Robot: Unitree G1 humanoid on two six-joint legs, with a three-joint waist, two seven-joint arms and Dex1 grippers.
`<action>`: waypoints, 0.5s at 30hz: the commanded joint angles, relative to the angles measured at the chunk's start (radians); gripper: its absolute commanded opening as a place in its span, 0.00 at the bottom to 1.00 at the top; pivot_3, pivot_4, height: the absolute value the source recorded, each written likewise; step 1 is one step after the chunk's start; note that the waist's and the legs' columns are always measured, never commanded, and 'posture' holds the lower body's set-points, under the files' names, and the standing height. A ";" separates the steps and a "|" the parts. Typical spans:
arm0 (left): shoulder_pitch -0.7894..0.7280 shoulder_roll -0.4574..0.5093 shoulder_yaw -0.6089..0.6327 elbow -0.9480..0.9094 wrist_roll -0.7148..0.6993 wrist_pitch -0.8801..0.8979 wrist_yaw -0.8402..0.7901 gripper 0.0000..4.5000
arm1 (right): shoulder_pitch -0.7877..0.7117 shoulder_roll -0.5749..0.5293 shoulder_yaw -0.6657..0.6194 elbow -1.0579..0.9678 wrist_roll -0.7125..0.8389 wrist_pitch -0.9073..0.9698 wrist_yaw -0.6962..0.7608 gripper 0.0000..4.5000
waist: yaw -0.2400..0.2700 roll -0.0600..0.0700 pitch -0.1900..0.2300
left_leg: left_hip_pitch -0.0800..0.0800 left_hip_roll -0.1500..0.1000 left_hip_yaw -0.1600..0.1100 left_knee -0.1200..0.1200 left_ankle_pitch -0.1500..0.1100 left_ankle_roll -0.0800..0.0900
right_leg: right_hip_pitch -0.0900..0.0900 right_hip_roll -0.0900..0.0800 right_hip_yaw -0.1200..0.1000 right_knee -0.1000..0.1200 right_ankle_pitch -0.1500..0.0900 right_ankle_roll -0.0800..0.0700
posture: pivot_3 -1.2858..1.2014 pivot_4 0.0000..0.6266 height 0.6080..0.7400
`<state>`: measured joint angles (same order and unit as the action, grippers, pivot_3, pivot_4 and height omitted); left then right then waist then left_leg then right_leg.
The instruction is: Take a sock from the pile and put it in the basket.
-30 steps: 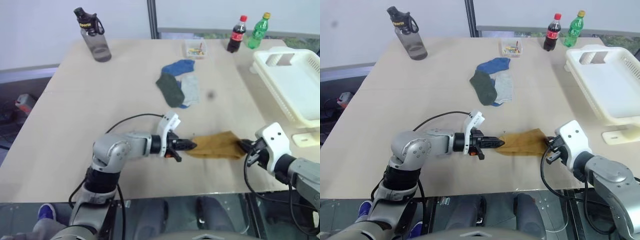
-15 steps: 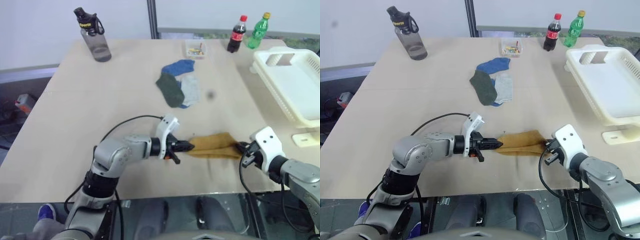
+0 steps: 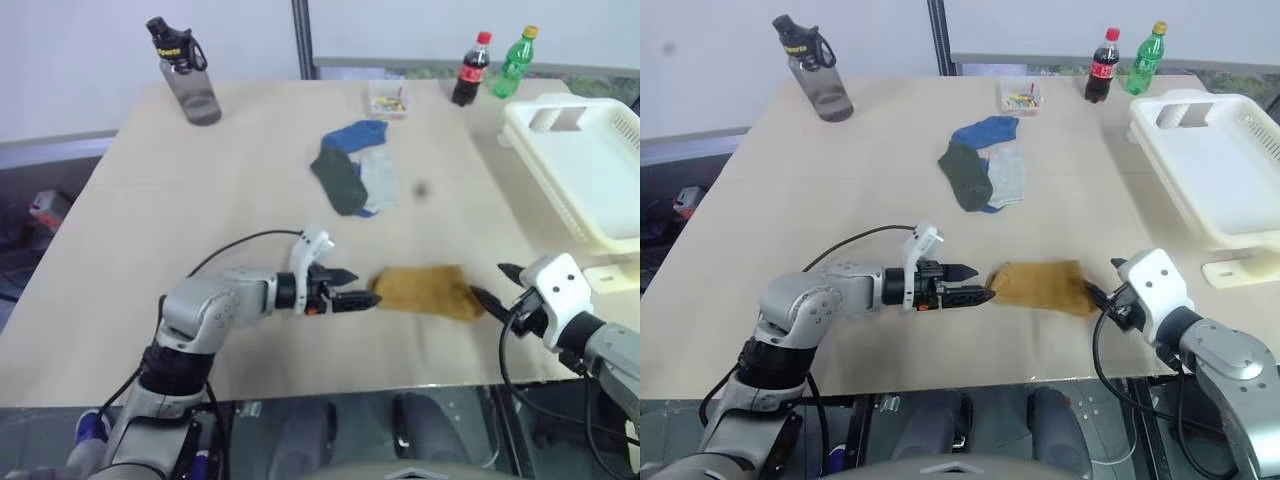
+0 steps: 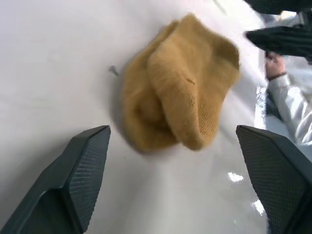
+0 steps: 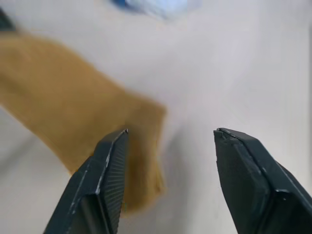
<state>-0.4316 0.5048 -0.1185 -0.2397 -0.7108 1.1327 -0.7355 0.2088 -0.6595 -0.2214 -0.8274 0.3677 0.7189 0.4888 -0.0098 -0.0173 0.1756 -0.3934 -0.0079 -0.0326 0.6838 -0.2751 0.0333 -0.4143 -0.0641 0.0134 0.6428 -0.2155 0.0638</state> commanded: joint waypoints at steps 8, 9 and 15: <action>-0.116 -0.040 -0.079 0.194 0.070 -0.043 -0.057 1.00 | -0.096 0.017 0.240 0.191 -0.124 -0.152 0.033 0.01 | 0.002 0.000 0.000 | 0.000 -0.002 0.000 0.000 0.000 0.000 | 0.000 0.000 0.000 0.000 0.000 0.000 | 0.52 0.24 1.00; -0.122 -0.055 -0.085 0.216 0.071 -0.032 -0.059 1.00 | -0.098 0.023 0.258 0.223 -0.139 -0.167 0.032 0.01 | 0.005 0.000 0.000 | 0.000 -0.002 0.000 0.000 0.000 0.000 | 0.000 0.000 0.000 0.000 0.000 0.000 | 0.52 0.24 1.00; -0.172 -0.133 -0.091 0.291 0.023 0.093 -0.076 1.00 | -0.093 0.020 0.340 0.345 -0.216 -0.235 0.053 0.01 | 0.008 -0.001 -0.002 | 0.002 -0.003 0.000 0.000 0.000 0.000 | 0.003 -0.001 -0.001 -0.001 0.000 0.000 | 0.52 0.24 1.00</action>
<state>-0.6003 0.3982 -0.1903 0.0205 -0.6559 1.1525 -0.8007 0.1053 -0.6375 0.0967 -0.5090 0.1668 0.4888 0.5287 -0.0014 -0.0187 0.1735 -0.3910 -0.0106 -0.0330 0.6838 -0.2751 0.0333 -0.4111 -0.0648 0.0128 0.6418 -0.2155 0.0638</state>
